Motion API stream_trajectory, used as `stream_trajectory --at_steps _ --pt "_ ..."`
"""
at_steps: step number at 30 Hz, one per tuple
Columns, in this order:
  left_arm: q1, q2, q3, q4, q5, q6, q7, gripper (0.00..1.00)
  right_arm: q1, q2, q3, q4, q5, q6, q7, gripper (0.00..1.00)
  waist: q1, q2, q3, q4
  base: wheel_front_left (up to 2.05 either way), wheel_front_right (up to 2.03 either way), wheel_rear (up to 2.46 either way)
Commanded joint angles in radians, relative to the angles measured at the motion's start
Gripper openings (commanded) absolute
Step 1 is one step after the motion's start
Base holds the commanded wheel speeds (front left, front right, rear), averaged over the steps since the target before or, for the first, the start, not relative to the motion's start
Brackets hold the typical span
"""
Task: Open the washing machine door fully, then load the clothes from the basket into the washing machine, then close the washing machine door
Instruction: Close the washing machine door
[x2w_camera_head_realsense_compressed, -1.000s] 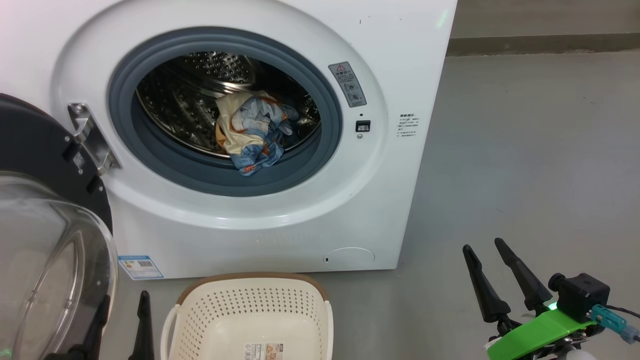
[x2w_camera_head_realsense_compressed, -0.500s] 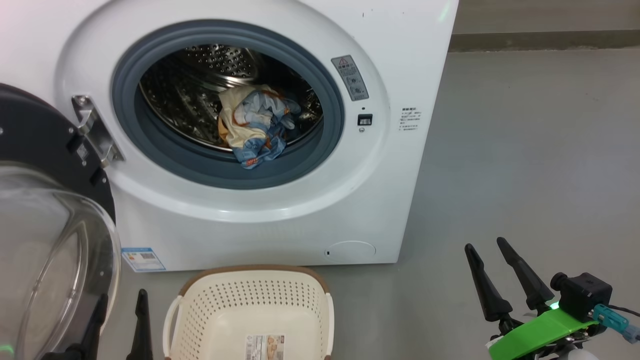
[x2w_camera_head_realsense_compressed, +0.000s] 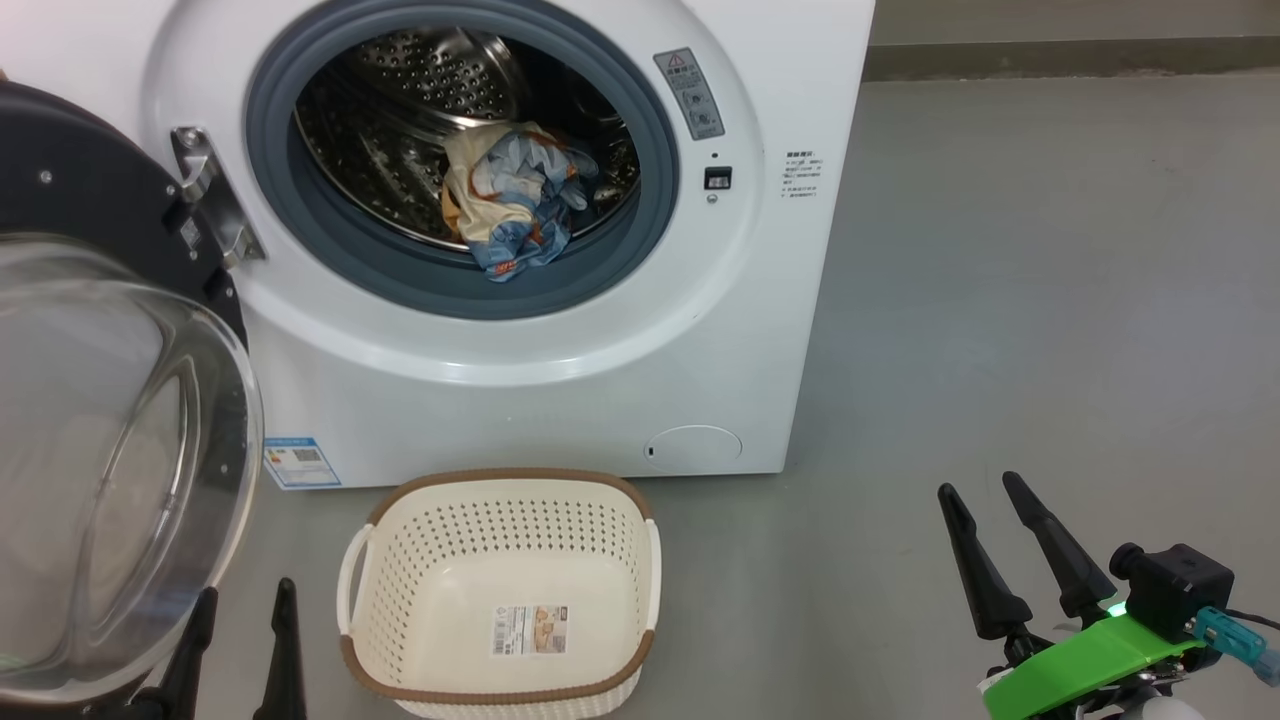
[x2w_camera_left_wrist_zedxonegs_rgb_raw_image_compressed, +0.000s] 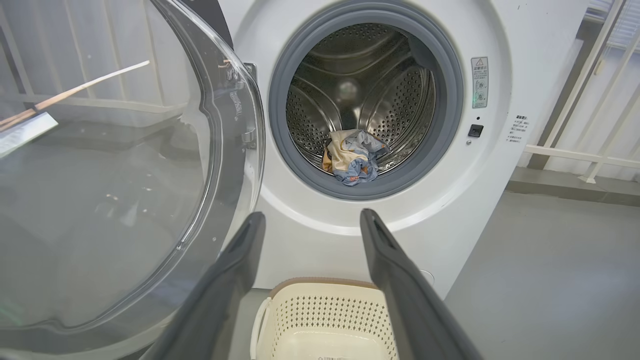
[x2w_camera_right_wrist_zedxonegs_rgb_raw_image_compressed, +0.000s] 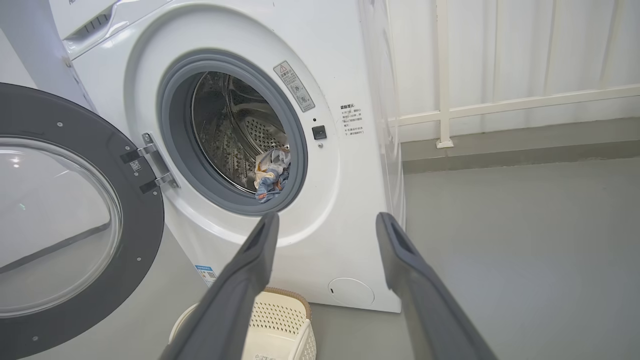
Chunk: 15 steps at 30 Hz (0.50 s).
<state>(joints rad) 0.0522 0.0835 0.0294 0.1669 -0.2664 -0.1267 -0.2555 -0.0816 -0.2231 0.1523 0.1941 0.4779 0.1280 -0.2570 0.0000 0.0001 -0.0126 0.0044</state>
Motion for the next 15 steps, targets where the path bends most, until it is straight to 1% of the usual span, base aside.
stream_trajectory --at_steps 1,15 --pt "-0.034 0.009 0.034 -0.023 0.007 -0.002 -0.006 1.0 -0.007 -0.008 0.019 -0.028 -0.004 0.003 -0.005 1.0 0.0 -0.0001 0.0 0.0 -0.47 0.47 0.0" --pt "-0.033 0.007 0.033 -0.025 0.009 -0.003 -0.006 1.0 -0.005 -0.008 0.016 -0.029 -0.004 0.003 -0.005 1.0 0.0 -0.0001 -0.001 0.001 -0.04 0.04 0.0"
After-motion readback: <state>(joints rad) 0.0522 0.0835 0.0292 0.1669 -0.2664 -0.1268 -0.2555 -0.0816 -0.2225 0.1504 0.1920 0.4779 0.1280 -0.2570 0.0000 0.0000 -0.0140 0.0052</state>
